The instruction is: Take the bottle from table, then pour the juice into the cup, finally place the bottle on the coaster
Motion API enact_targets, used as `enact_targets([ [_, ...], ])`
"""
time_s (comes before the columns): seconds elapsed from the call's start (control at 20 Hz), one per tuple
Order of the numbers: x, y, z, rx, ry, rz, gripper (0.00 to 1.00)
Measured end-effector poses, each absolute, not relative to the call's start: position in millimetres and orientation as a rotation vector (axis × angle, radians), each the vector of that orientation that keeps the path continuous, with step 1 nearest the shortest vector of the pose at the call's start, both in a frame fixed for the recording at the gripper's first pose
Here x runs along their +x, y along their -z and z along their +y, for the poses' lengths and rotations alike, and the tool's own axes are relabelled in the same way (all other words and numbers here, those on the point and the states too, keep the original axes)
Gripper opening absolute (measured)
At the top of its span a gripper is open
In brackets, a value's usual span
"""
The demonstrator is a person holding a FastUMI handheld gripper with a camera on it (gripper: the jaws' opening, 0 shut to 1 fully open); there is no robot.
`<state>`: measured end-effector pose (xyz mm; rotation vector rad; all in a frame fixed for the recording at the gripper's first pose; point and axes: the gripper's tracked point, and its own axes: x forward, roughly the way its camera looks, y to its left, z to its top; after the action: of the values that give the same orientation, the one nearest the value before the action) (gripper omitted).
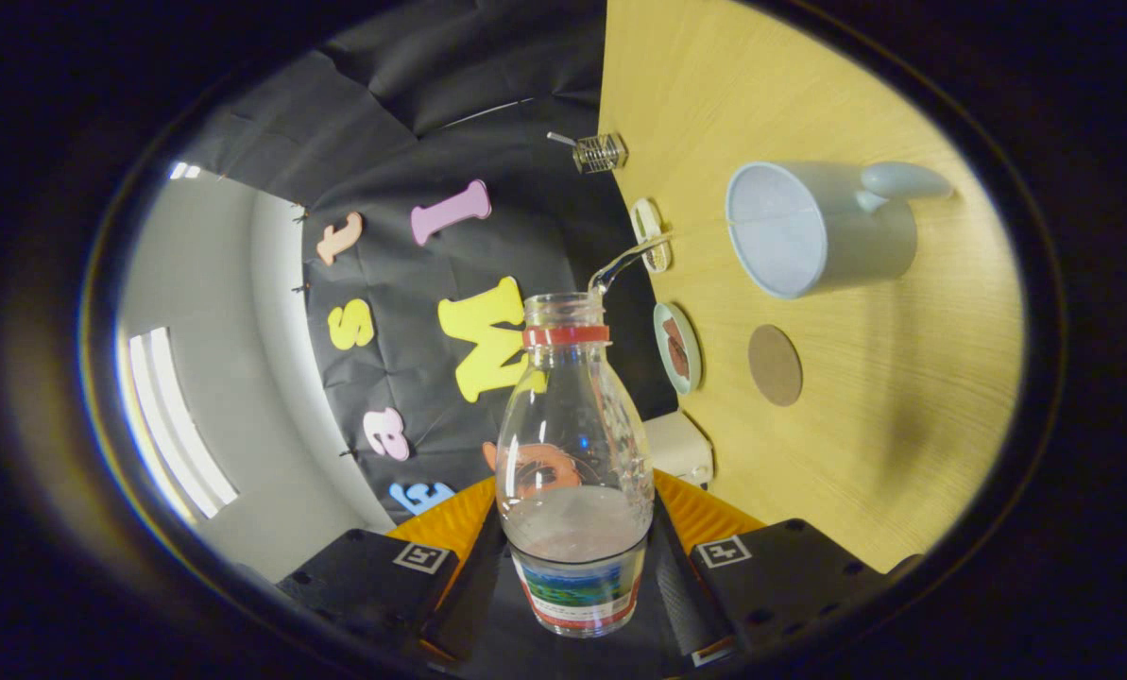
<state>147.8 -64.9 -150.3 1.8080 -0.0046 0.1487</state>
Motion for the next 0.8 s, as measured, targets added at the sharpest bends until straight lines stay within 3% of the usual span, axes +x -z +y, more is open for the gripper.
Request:
enact_targets([
  [0.8,152.7,139.7,-56.8,1.955,-0.178,0.007,0.80],
])
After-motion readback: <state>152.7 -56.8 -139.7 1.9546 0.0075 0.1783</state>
